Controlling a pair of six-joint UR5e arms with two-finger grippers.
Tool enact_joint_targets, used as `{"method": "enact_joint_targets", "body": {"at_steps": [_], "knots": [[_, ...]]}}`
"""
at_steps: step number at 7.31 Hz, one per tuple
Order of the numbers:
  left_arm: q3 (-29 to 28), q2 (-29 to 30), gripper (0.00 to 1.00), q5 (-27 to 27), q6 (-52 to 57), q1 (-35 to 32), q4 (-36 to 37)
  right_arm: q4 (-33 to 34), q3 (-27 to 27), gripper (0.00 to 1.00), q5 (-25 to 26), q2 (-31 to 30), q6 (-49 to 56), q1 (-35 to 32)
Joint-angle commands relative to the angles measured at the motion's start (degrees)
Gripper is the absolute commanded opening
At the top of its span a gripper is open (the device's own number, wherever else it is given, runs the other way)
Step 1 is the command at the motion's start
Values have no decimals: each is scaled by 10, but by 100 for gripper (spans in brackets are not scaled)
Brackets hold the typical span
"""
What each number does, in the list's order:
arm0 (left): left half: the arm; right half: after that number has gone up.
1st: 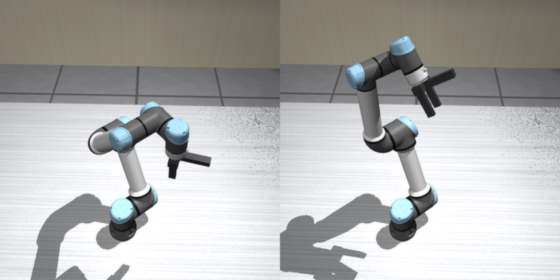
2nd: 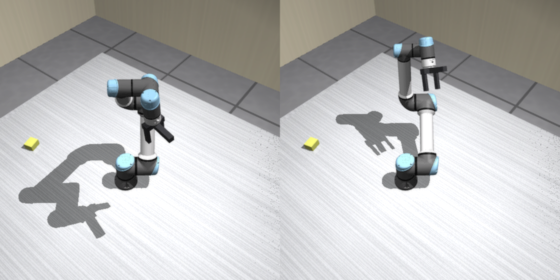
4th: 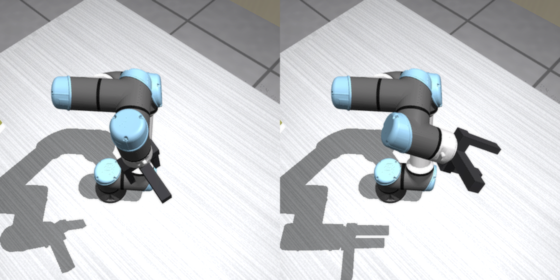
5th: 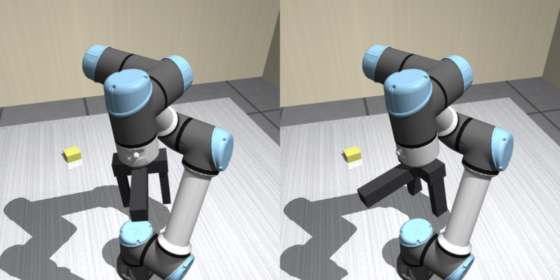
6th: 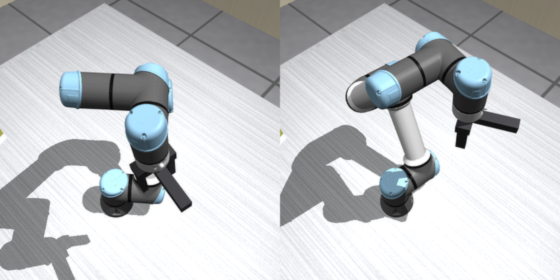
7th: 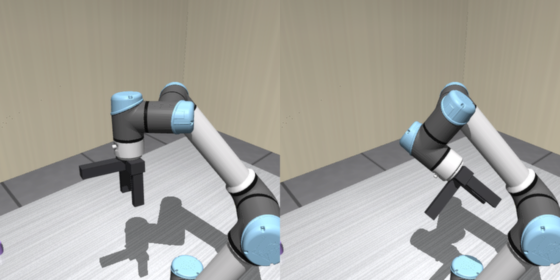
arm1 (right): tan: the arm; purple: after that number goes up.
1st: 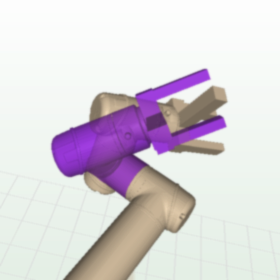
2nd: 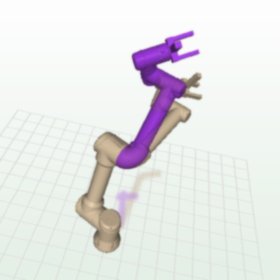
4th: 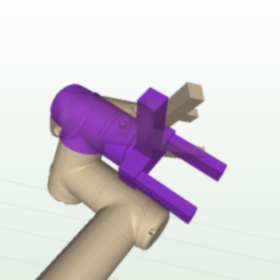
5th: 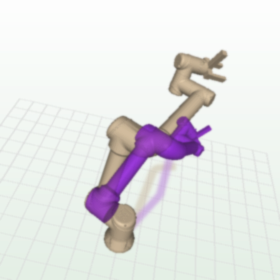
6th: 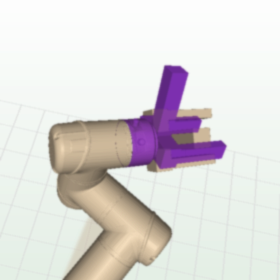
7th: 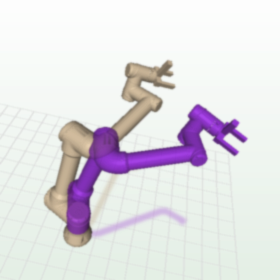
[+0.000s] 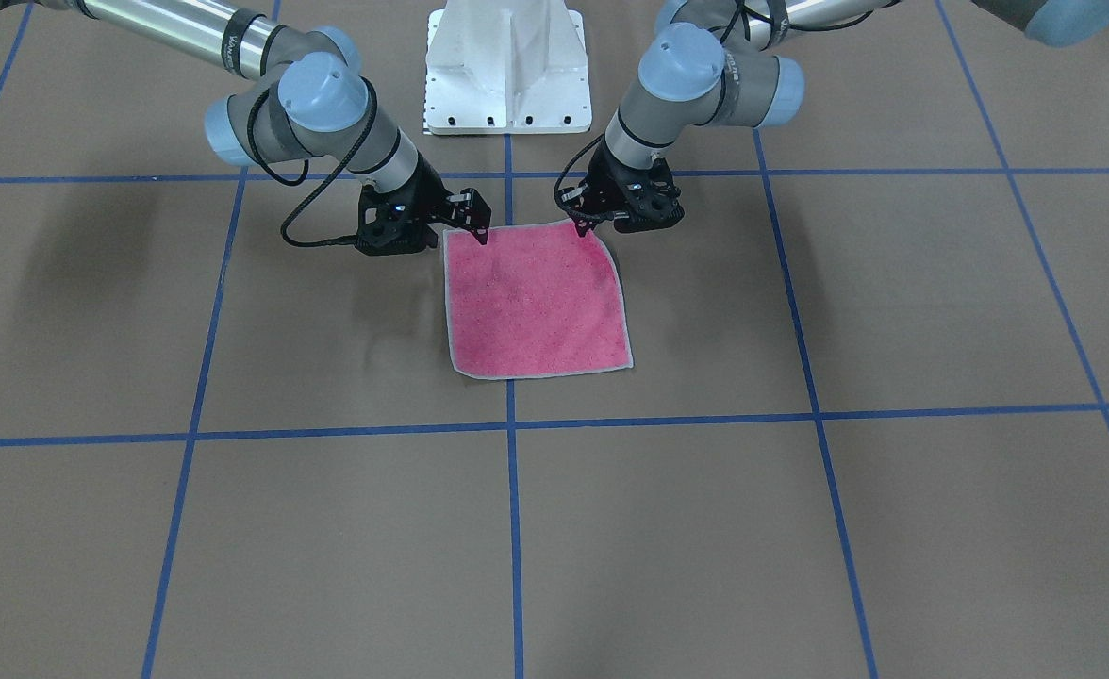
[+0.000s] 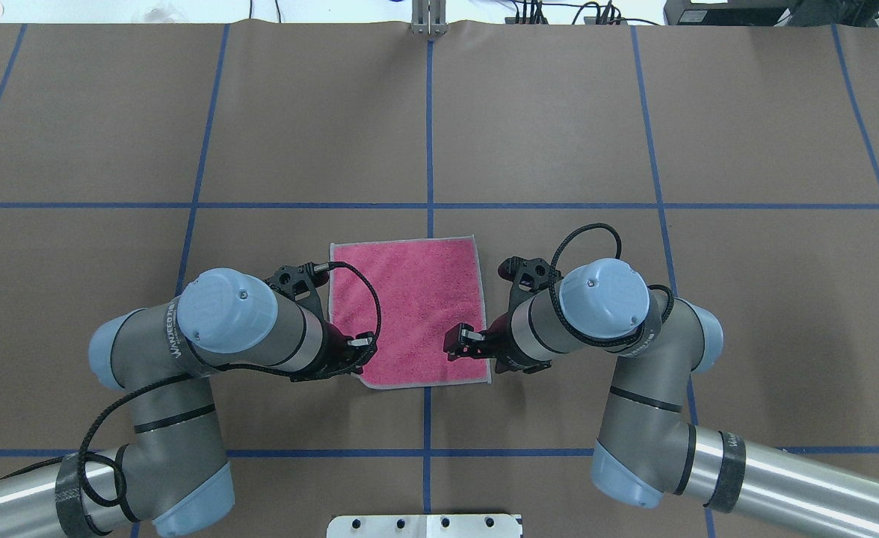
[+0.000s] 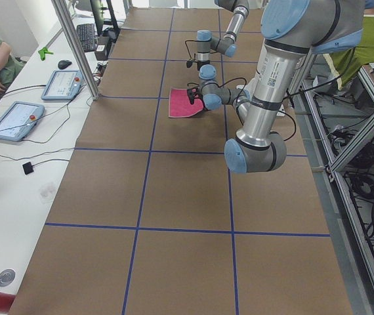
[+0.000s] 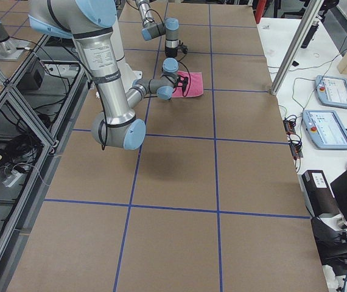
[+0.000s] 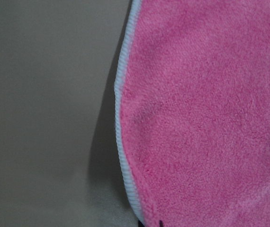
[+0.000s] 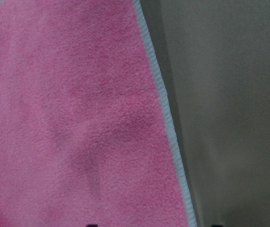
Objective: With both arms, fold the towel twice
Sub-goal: 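Pinch the near towel corners with both grippers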
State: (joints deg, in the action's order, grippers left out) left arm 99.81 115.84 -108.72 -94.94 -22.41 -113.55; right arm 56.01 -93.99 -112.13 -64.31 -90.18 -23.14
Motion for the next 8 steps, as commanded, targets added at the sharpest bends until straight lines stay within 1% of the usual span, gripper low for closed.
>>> {"method": "enact_joint_targets", "body": {"at_steps": [1,2,4,5,8], "knots": [[2,0,0,0,0,0,0,0,2,82,1,0,0,2],[2,0,0,0,-1,-1,0,0,2,80,1,1,0,3],[2,0,0,0,0,-1,0,0,2,30,1,-2,0,4],[3,0,0,0,0,-1,0,0,2,0,1,-5,0,3],[4,-2,0,0,0,-1,1,-1,0,0,1,-2,-1,3]]}}
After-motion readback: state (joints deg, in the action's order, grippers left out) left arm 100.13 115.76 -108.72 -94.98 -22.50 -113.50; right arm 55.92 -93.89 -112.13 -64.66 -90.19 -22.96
